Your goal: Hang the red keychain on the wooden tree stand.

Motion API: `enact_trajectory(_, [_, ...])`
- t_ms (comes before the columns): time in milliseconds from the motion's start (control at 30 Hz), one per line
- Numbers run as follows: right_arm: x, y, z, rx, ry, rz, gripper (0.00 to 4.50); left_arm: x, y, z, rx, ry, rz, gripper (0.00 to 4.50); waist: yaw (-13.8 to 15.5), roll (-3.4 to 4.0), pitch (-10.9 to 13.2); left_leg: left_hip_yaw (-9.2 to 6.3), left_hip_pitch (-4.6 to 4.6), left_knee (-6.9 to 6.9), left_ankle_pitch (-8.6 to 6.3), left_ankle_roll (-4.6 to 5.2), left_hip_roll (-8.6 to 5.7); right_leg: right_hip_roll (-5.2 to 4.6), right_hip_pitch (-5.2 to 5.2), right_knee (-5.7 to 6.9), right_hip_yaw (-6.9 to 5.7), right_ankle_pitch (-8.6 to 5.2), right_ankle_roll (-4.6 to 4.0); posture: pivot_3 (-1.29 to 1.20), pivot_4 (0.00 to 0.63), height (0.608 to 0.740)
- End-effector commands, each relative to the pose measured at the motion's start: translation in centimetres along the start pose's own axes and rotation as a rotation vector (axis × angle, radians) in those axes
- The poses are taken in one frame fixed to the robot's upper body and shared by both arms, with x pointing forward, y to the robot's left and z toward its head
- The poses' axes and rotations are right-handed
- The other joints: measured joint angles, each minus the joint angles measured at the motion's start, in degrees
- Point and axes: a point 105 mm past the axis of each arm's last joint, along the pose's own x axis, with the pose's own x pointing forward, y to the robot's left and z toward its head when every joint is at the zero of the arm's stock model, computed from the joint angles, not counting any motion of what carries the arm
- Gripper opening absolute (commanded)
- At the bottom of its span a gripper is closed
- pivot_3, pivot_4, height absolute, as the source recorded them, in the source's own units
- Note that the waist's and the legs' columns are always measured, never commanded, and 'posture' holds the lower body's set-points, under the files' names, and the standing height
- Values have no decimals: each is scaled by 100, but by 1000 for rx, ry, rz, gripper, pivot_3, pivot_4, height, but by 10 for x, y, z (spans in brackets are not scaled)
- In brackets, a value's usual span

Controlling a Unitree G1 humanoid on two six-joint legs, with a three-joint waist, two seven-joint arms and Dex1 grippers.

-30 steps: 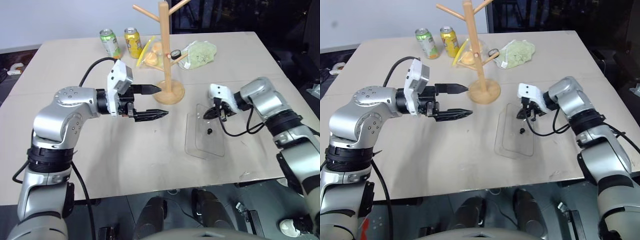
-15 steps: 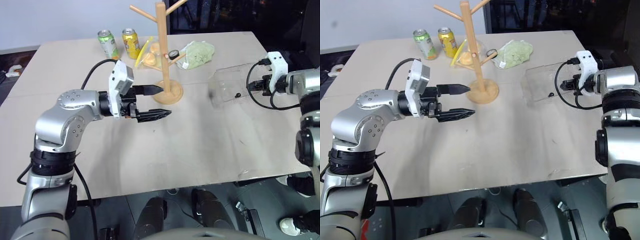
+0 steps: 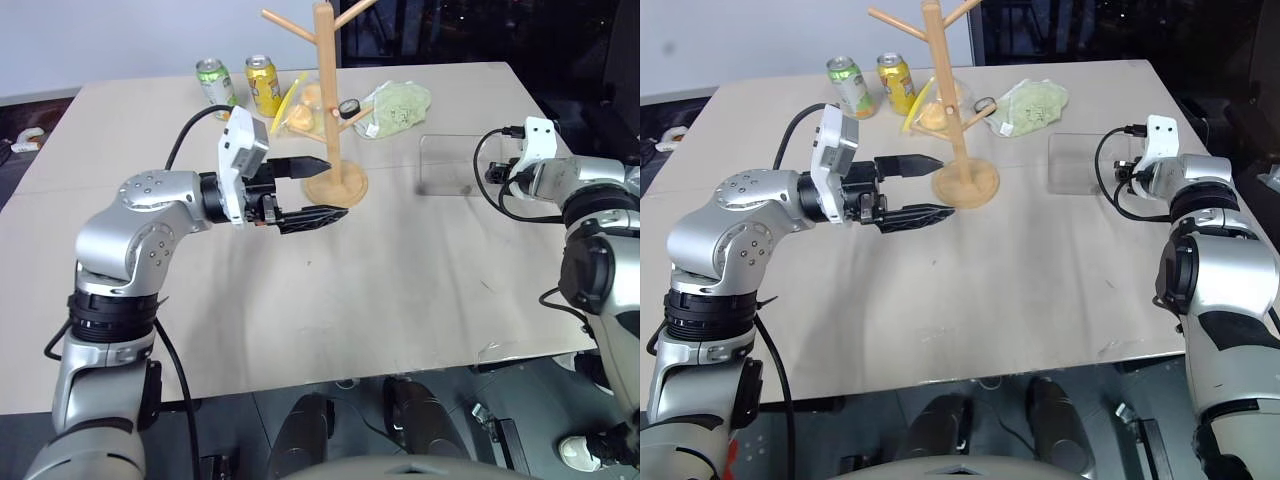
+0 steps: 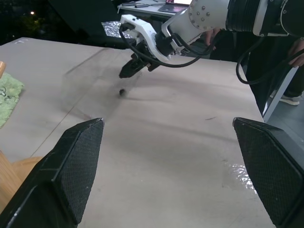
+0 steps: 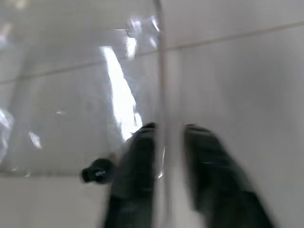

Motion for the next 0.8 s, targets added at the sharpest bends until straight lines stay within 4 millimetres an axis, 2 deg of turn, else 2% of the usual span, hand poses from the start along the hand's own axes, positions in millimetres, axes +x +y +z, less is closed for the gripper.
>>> enact_trajectory(33, [-10,3,27,-6,-77,28,2875,-7,1,11,50,-19,28,4500,-3,0,0,0,1,0,0,0,1,2,0,1,0,0,0,0,150,740])
enact_trajectory(133, [-15,3,36,-15,-93,50,4234,-8,2,11,51,-18,35,4500,-3,0,0,-1,2,0,-1,1,1,3,0,2,-1,0,0,0,150,740])
enact_trajectory(167, [-17,4,38,-20,-97,58,4476,-8,2,11,50,-18,36,4500,-3,0,0,-1,2,0,-1,1,1,3,0,2,-1,0,0,0,150,740])
enact_trajectory(367, [-40,8,75,-101,-177,87,4476,-14,7,10,53,-5,55,4500,-22,4,2,-1,1,0,-1,2,1,3,0,1,-1,0,0,0,150,740])
enact_trajectory(467, [-55,27,91,-163,-236,200,4476,-21,11,10,55,8,89,4500,-48,6,3,-3,1,0,-1,2,1,3,0,1,-2,0,0,0,150,740])
enact_trajectory(500, [-63,40,92,-199,-257,283,4476,-26,14,11,45,8,111,4500,-68,6,3,-3,1,0,-1,2,2,3,0,2,-3,0,1,0,150,740])
enact_trajectory(567, [-79,64,85,-267,-282,432,4476,-37,18,11,28,13,161,4500,-93,7,2,-7,1,0,-2,3,5,4,0,3,-7,-1,1,0,150,740])
enact_trajectory(700, [-110,105,52,-360,-339,662,4476,-75,36,9,-12,33,340,4500,-123,8,0,-18,1,-7,-2,3,10,5,-1,4,-17,-1,1,0,150,740])
enact_trajectory(800, [-131,149,5,-534,-373,850,4476,-134,61,-1,-57,46,600,4500,-91,16,5,-13,-1,4,-2,3,1,-3,-1,6,-14,-1,3,0,150,740])
